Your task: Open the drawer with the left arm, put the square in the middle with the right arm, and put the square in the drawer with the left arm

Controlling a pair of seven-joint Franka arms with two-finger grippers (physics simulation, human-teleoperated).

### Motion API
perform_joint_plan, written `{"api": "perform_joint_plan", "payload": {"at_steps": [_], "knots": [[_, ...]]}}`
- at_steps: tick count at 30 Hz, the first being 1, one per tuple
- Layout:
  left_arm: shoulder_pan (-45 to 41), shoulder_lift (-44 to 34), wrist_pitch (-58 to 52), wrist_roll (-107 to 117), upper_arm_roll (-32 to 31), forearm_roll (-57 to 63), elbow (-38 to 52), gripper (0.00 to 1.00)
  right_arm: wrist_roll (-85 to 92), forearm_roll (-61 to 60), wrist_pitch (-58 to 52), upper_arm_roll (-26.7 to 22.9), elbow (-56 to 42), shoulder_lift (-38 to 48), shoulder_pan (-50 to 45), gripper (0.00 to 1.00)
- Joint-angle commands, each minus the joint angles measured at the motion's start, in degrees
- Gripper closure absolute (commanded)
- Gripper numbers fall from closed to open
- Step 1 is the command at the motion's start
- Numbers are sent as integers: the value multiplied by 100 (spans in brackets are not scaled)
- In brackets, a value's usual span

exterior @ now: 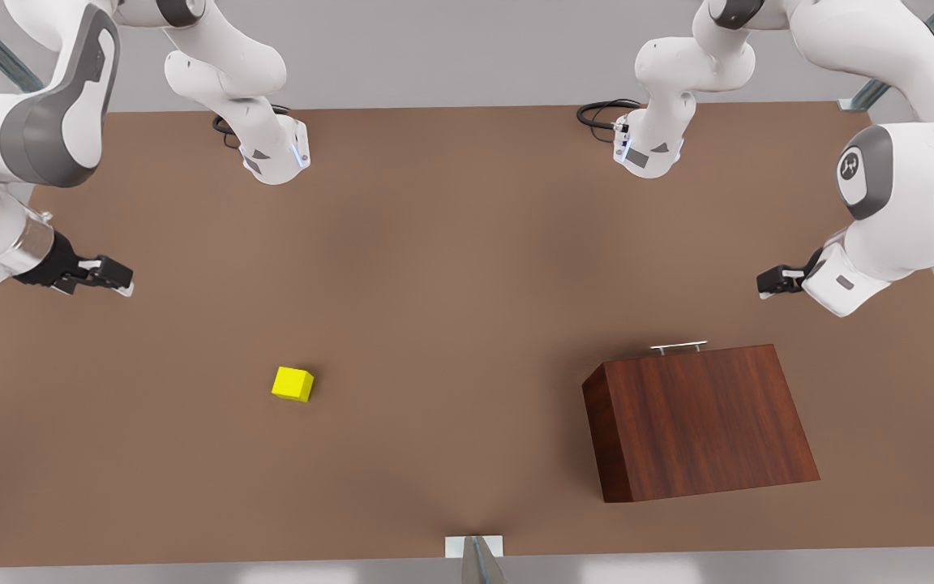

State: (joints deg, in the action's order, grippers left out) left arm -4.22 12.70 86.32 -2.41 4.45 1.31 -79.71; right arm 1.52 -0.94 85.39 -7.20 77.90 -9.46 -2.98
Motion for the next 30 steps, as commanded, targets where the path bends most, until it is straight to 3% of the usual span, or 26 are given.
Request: {"api": "perform_joint_plan", "payload": {"at_steps": [1,3,5,7,10,15,19,23,30], "knots": [[0,-5,96,-32,3,9,0,0,393,41,180,16,24,-21,-10,0],[0,-144,131,704,-15,-8,-219,0,402,32,390,16,41,-91,8,0],[-9,-523,948,2762,-15,-307,-1020,0,331,32,856,16,314,-171,-80,0],[-27,-540,1211,4052,12,-588,-1090,0,7,6,1120,25,463,-337,-203,0],[-35,-1428,3118,6040,20,-790,-2970,0,-205,-64,1542,78,516,-741,-440,0],[-44,-1806,4964,8370,12,-904,-4473,0,-1487,-82,2289,113,490,-1638,-836,0],[-44,-1868,5447,8854,12,-1810,-4719,0,-2657,-267,2737,324,499,-2148,-994,0],[-141,-1850,6213,9364,-94,-1836,-5203,0,-2991,-267,3449,333,1061,-2333,-1082,0],[-317,-1666,7329,10154,-419,-1889,-5801,0,-3395,-715,4003,324,1044,-2886,-1021,0]]}}
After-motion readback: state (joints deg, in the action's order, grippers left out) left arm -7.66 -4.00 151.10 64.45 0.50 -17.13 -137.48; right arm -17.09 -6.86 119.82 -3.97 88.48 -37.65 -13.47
